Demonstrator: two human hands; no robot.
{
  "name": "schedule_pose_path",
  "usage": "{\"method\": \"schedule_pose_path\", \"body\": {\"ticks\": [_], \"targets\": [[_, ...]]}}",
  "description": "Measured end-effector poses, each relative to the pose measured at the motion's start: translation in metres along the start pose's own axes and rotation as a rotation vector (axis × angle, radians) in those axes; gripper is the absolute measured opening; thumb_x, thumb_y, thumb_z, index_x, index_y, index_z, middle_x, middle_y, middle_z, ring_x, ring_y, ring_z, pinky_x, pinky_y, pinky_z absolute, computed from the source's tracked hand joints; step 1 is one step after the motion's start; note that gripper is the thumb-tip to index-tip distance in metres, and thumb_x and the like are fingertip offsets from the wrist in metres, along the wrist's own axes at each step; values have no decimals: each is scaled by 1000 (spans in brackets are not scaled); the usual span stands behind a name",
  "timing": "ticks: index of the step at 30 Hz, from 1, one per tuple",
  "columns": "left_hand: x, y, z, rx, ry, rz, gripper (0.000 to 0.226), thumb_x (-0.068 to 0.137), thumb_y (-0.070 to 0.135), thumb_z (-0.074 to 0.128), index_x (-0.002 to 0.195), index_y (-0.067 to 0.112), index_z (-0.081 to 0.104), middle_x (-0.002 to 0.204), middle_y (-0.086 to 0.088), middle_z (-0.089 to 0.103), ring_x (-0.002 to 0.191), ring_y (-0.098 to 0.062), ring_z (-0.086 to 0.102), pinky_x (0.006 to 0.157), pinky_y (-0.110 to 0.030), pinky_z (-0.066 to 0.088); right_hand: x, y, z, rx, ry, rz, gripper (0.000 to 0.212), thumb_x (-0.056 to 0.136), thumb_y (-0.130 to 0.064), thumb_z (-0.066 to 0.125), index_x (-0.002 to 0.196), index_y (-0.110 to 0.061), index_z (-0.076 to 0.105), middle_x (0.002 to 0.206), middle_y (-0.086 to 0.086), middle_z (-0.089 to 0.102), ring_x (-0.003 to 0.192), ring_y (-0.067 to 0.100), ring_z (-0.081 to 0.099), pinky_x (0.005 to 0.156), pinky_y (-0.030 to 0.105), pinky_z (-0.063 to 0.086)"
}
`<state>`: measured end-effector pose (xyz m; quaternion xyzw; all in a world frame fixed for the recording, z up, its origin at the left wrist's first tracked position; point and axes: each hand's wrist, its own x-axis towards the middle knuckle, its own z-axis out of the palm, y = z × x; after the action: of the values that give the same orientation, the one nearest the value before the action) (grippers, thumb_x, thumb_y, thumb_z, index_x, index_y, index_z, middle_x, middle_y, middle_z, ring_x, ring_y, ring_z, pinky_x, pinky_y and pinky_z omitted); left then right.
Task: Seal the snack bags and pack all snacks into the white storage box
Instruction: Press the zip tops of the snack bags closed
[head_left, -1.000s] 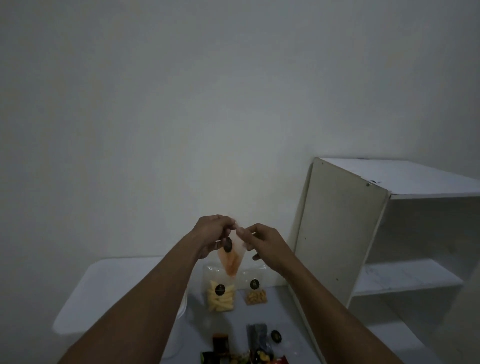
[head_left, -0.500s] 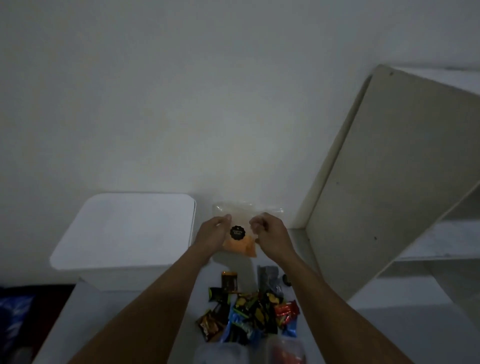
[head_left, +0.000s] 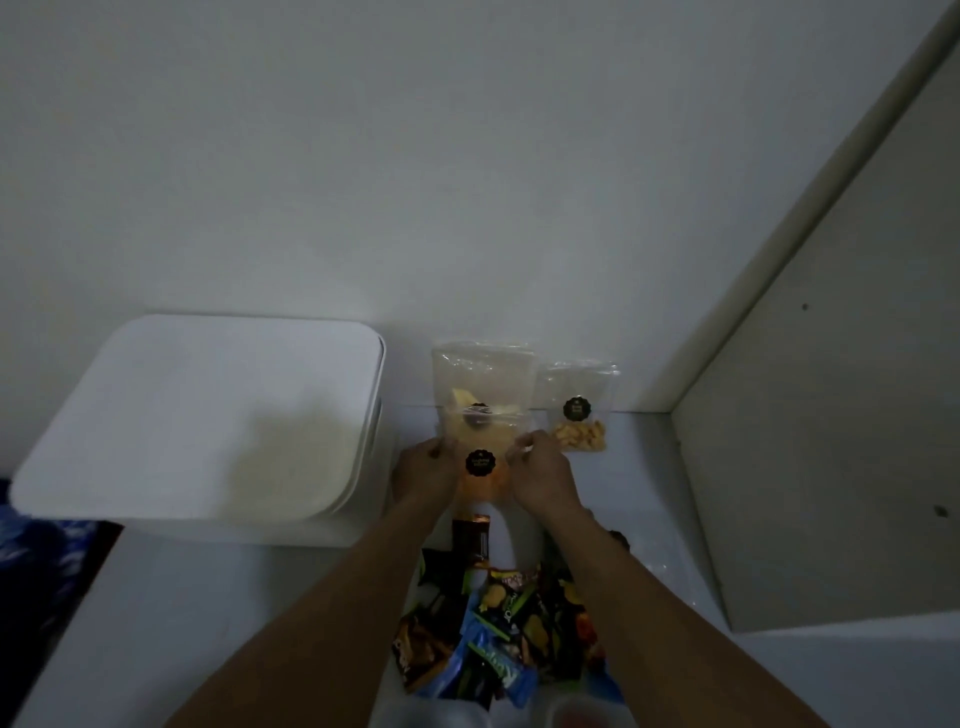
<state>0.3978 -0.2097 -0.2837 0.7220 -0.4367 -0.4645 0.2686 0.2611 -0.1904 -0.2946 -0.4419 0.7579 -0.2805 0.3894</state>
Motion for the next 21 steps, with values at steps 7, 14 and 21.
{"method": "schedule_pose_path", "body": {"ticks": [7, 14, 21], "targets": [[11, -1, 3, 147, 62, 23, 26, 98, 22, 45, 83, 22, 66, 93, -4, 61, 79, -24, 55, 71, -29, 42, -1, -3, -2, 23, -23, 47, 40, 97, -12, 47, 137, -8, 50, 134, 12, 57, 120, 25, 55, 90, 25, 44], [-27, 3, 21, 474, 178, 476, 21, 87, 11, 53, 108, 14, 53, 107, -11, 54, 98, -30, 54, 77, -39, 48, -29, 11, -44, -18, 36, 48, 43, 94, -18, 57, 136, -11, 52, 132, 11, 59, 121, 26, 55, 87, 21, 37], [-37, -9, 89, 630, -366, 687, 36, 91, 31, 61, 123, 16, 53, 119, -10, 55, 110, -28, 54, 88, -36, 46, -58, 72, -87, -159, 93, 164, 56, 87, -16, 62, 140, -11, 45, 134, 14, 56, 119, 28, 56, 96, 36, 49]]}}
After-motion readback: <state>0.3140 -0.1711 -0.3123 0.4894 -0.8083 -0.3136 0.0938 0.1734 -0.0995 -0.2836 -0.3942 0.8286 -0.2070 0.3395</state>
